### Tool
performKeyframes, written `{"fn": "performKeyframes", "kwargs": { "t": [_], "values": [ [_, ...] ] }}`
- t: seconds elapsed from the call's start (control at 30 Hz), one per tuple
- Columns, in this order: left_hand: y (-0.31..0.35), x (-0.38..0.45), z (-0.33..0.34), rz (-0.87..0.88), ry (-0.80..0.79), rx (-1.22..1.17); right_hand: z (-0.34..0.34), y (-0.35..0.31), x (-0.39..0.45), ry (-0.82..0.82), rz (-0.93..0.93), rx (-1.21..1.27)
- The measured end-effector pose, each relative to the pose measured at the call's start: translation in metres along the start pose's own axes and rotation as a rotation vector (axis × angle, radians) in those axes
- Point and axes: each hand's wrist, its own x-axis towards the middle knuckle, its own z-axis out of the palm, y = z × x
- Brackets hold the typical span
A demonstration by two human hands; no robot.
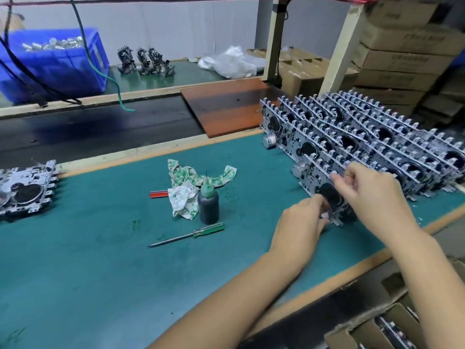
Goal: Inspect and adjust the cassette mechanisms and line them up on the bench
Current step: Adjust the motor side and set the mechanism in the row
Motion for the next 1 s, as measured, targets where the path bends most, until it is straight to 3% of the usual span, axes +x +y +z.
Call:
{"fn": "performKeyframes", "kwargs": {
  "t": [0.13,0.2,0.27,0.47,0.67,0.87,1.0],
  "values": [
    [0.001,-0.001,-0.006,0.006,-0.054,0.054,-0.008,-0.017,-0.005,0.123,-0.037,-0.241],
    [-0.001,-0.006,-0.023,-0.022,-0.048,-0.042,-0.014,-0.038,-0.01,0.23,-0.151,-0.189],
    [-0.008,-0.017,-0.052,-0.066,0.056,-0.126,-0.015,-0.067,-0.02,0.25,-0.282,-0.022],
    [-0.035,-0.102,-0.15,-0.159,0.25,-0.123,0.026,-0.168,-0.062,-0.166,-0.53,0.406],
    [-0.054,-0.216,-0.218,-0.416,0.429,0.303,0.07,-0.266,-0.101,-0.483,-0.813,0.647],
    [-0.064,-0.31,-0.277,-0.373,0.41,0.94,0.094,-0.341,-0.135,-0.633,-1.093,0.585],
    [-0.078,-0.36,-0.303,-0.522,0.346,0.983,0.105,-0.369,-0.15,-0.573,-1.227,0.473]
  ]
}}
